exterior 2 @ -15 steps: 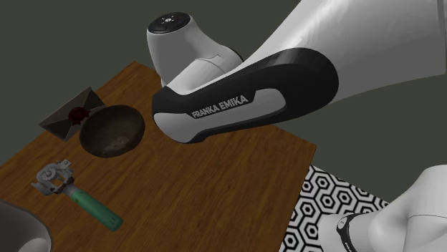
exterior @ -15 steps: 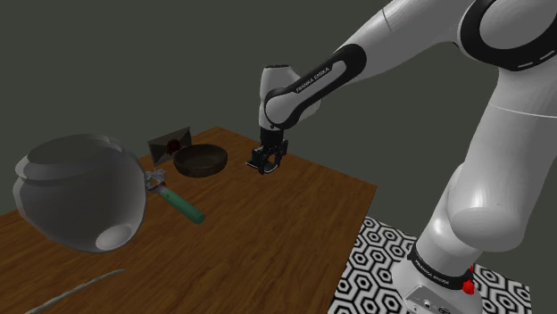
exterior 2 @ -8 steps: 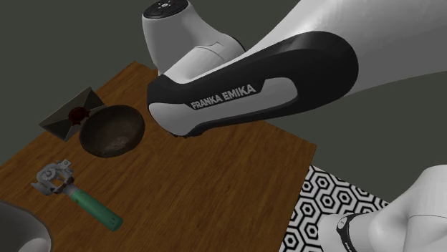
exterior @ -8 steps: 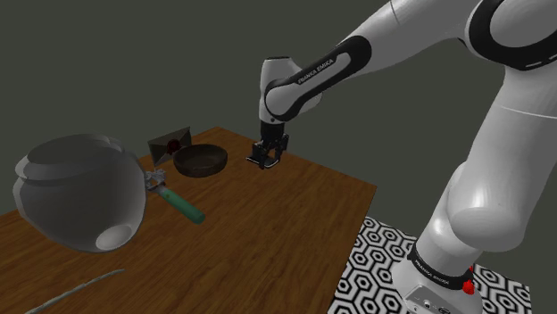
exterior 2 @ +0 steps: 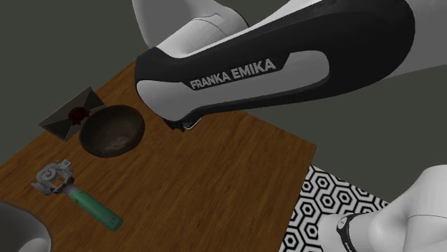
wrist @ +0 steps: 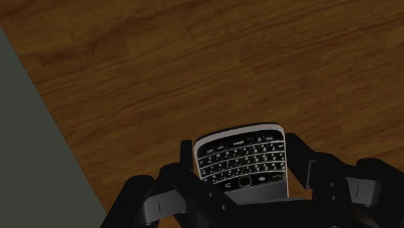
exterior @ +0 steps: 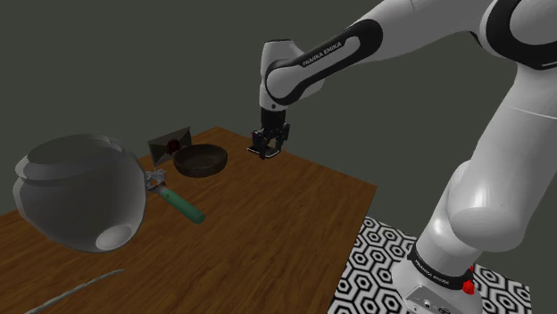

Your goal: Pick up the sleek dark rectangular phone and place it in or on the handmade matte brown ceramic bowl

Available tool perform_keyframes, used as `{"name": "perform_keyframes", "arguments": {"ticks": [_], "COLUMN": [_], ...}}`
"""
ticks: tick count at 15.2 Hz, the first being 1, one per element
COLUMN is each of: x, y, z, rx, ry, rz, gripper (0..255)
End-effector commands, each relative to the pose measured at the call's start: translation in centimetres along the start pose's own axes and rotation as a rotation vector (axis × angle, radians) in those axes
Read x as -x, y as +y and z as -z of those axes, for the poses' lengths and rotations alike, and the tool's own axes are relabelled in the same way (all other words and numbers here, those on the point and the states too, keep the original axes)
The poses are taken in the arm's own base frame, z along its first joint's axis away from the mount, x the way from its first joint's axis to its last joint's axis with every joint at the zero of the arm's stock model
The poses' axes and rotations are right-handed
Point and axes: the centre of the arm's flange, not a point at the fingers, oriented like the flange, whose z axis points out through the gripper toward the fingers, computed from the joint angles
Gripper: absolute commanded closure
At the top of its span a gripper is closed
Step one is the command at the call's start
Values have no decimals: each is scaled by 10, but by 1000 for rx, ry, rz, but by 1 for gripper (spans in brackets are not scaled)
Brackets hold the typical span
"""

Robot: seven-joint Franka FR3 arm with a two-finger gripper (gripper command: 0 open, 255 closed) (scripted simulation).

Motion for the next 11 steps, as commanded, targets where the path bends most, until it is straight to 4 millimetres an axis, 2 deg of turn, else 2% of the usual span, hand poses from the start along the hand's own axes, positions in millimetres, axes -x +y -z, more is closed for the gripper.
{"name": "perform_keyframes", "arguments": {"ticks": [1,11], "x": [-1,-1], "y": [0,-1], "z": [12,61], "rx": [0,0], "ry": [0,0], "rz": [0,0], "gripper": [255,255]}}
